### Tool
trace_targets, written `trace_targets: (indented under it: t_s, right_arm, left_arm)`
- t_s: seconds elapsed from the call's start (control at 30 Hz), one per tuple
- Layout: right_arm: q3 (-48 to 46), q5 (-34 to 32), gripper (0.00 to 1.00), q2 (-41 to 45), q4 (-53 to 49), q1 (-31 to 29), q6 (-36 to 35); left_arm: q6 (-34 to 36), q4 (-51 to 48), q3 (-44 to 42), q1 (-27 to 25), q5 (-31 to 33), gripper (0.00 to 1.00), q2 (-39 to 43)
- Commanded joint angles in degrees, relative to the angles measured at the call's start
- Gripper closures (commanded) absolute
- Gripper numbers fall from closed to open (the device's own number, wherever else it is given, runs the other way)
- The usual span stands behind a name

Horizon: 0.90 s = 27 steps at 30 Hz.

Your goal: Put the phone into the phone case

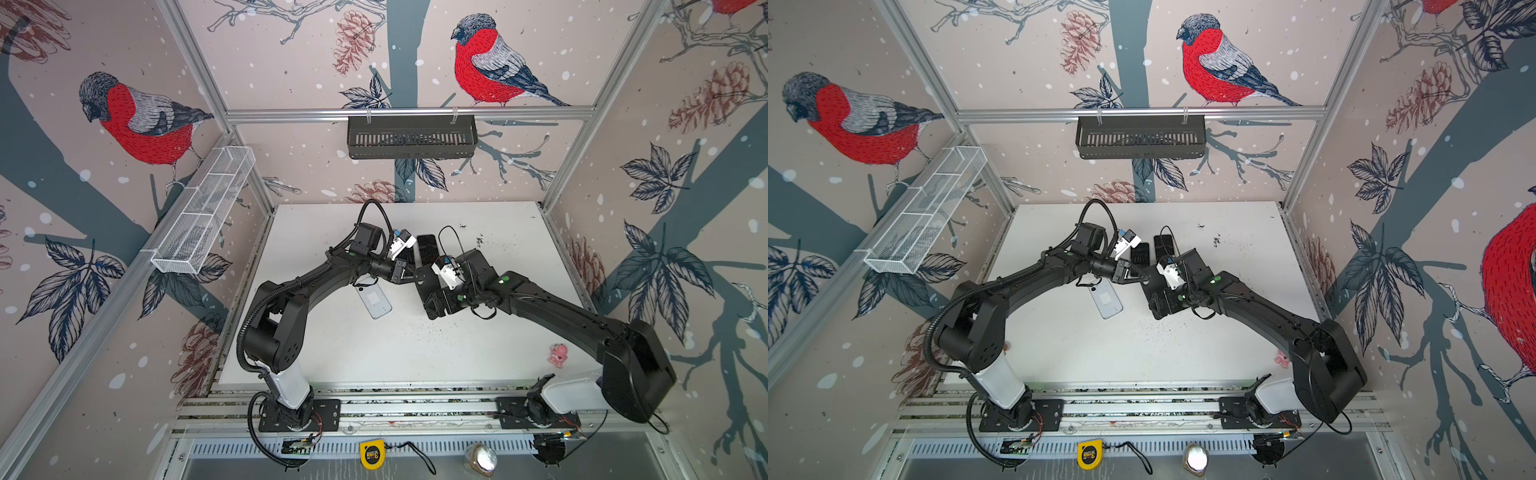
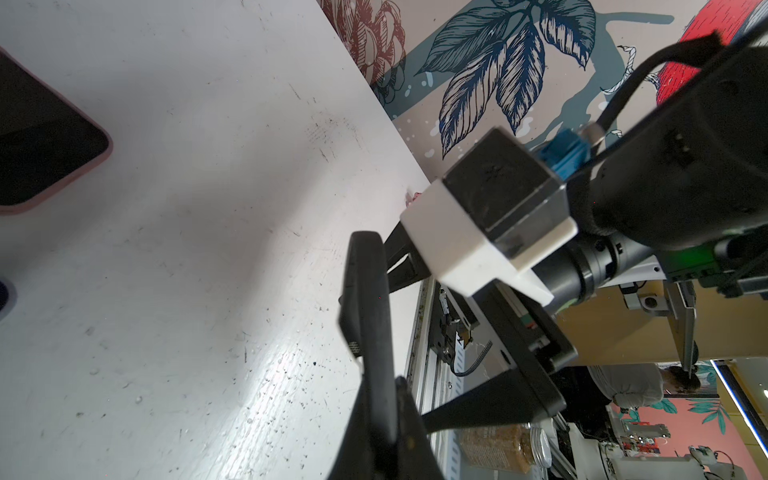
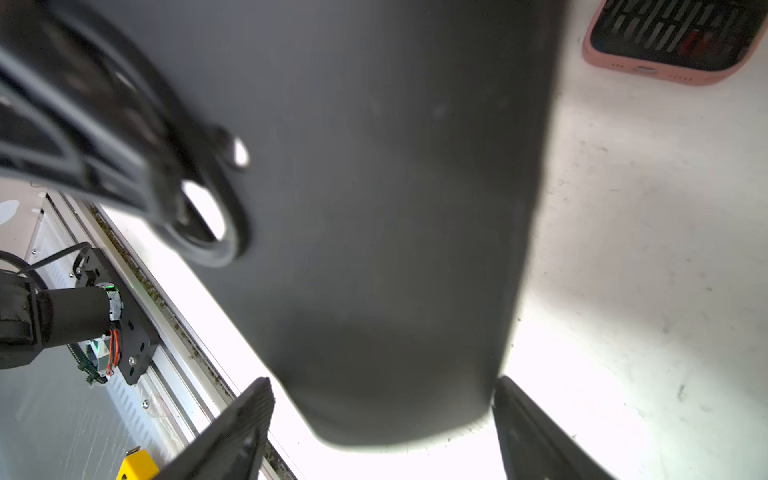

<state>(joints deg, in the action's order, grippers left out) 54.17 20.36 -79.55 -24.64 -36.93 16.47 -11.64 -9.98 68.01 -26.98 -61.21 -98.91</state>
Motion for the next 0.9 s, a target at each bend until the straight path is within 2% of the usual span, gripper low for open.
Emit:
trace_targets:
  t_s: [0.0,0.1,0.17,0.33,0.63,0.77,0.87]
  right_arm:
    - [0.55,-3.97,0.1,2.07,-0.33,0.93,-0.04]
    - [-0.48,-6.28,0.09,5.81,-0.37,4.38,0.8]
    - [-1.76,-7.07,0.09,9.52,0.24,7.87,1.84]
    - [-4.7,-9.33,0.08,17.48,1.4,16.53,3.11]
    - [-6.49,-10.81,0.07,23.22,1.68,22.22,4.08]
    - [-7.19,-9.42,0.07,23.04,2.3,22.73,4.63]
    - [-7.41,-8.61,0.06,22.99,2.85,22.82,5.17]
  left_arm:
    - [2.57,-1.62,1.01,-0.07,0.98,1.0,0.16]
    - [4.14,-3.35,1.26,-0.16,4.57,1.0,0.29]
    - [6.05,-5.8,1.9,-0.88,9.37,1.0,0.22]
    - [12.4,-11.7,3.11,-8.45,30.54,1.0,2.02]
    - [18.2,-8.72,-2.85,-25.14,63.92,1.0,7.43]
    - [20.53,-6.02,-5.94,-32.44,72.68,1.0,9.37]
    - [21.3,-4.29,-7.76,-36.32,75.09,0.91,10.36]
